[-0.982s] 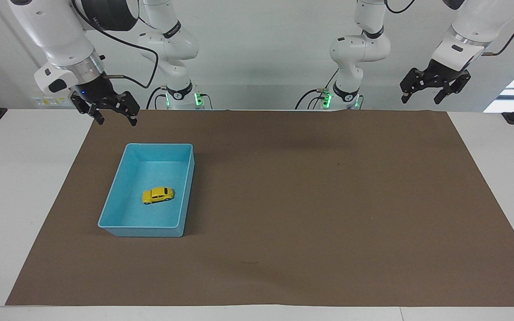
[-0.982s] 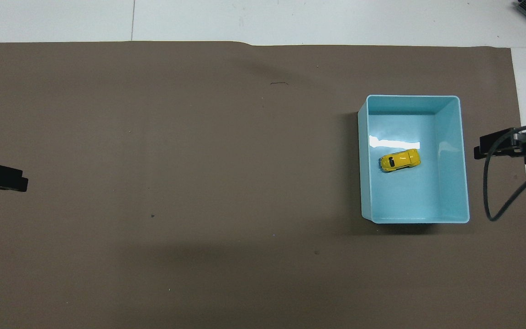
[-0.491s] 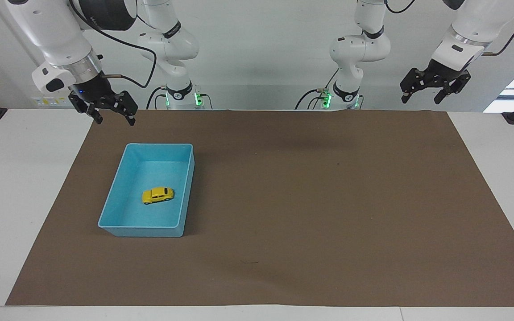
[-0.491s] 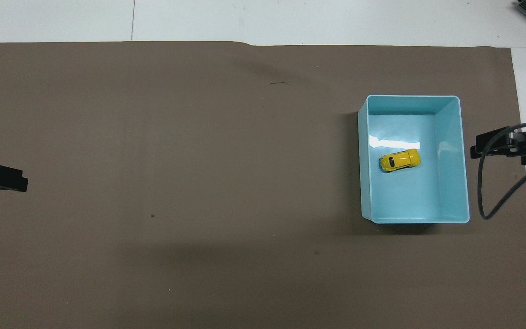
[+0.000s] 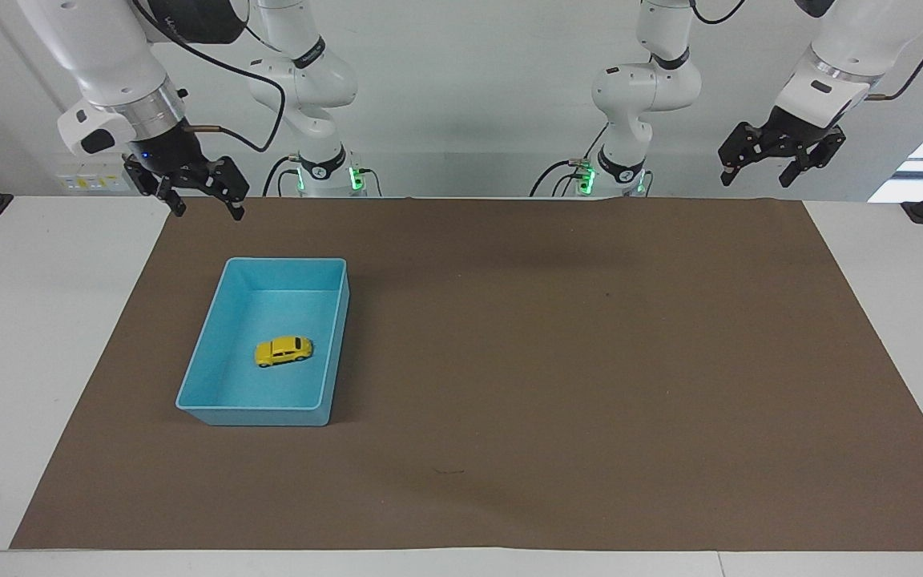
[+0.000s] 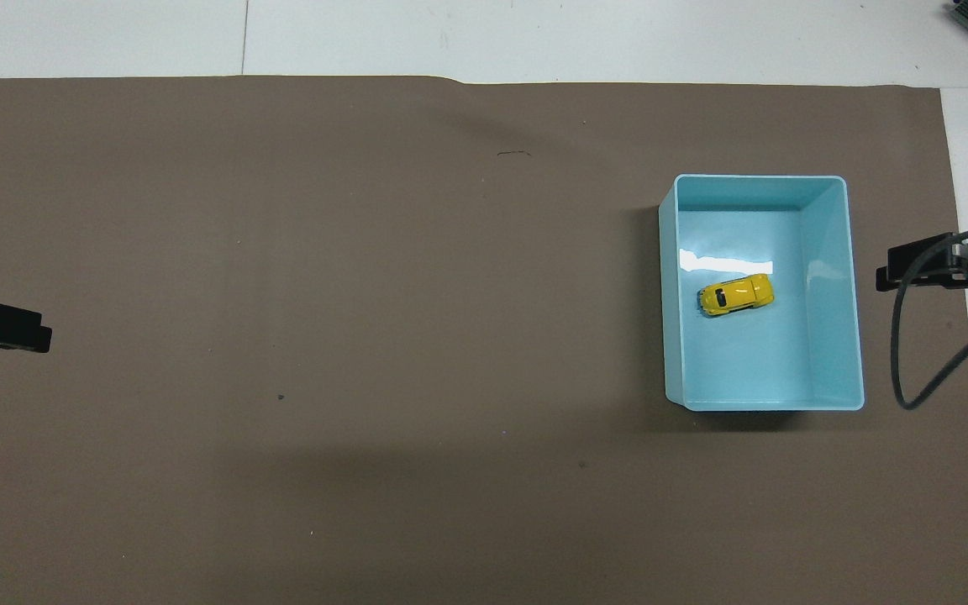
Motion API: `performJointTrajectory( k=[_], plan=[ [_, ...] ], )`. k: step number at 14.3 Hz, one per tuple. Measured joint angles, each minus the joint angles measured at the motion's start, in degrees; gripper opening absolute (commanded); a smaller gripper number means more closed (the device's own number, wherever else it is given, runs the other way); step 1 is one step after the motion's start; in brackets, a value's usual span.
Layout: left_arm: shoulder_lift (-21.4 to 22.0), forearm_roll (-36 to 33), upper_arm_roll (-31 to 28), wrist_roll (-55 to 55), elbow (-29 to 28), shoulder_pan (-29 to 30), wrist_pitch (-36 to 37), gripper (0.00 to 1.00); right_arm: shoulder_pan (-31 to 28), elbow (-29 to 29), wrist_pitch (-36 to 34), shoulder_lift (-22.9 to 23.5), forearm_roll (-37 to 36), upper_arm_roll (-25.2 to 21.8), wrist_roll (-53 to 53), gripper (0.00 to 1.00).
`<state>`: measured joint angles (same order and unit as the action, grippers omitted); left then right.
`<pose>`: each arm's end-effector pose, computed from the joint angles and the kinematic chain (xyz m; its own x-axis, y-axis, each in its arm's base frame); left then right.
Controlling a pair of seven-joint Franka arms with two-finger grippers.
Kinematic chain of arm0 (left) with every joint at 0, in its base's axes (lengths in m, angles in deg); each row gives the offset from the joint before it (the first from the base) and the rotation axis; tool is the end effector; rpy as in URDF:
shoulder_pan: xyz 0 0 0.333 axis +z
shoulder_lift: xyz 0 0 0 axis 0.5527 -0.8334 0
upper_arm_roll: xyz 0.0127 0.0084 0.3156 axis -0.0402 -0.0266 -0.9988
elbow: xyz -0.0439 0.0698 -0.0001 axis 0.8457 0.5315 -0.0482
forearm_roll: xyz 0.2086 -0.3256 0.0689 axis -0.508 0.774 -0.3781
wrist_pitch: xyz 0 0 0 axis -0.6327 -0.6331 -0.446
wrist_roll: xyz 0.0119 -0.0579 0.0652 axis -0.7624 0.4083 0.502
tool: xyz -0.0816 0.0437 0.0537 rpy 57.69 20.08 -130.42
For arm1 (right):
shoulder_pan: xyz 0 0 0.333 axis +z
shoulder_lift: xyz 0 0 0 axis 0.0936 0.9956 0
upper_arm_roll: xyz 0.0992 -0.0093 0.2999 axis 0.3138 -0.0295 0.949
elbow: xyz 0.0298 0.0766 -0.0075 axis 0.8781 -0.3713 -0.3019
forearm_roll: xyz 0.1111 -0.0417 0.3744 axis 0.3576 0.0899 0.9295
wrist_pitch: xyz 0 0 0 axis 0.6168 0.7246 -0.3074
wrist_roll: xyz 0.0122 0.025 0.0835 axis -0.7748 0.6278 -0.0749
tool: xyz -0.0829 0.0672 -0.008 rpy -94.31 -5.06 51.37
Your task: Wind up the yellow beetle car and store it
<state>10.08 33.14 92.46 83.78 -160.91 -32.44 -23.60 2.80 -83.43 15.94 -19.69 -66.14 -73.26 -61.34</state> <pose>0.4999 -0.0292 0.6558 0.9958 -0.0748 -0.0534 -0.0741 -0.9971 0.0163 0.5454 -0.0195 0.6291 0.9899 -0.1413 -0.0116 -0.1417 -0.9890 -0.0415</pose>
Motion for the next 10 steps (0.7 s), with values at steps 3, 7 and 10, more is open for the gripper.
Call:
performJointTrajectory(
  k=[3,7,10],
  plan=[
    [0.00,0.00,0.00,0.00,0.00,0.00,0.00,1.00,-0.01,0.00,0.00,0.00,0.00,-0.18,0.00,1.00],
    [0.00,0.00,0.00,0.00,0.00,0.00,0.00,1.00,-0.04,0.00,0.00,0.00,0.00,-0.54,0.00,1.00],
    [0.00,0.00,0.00,0.00,0.00,0.00,0.00,1.00,-0.04,0.00,-0.25,-0.01,0.00,-0.54,0.00,1.00]
  ],
)
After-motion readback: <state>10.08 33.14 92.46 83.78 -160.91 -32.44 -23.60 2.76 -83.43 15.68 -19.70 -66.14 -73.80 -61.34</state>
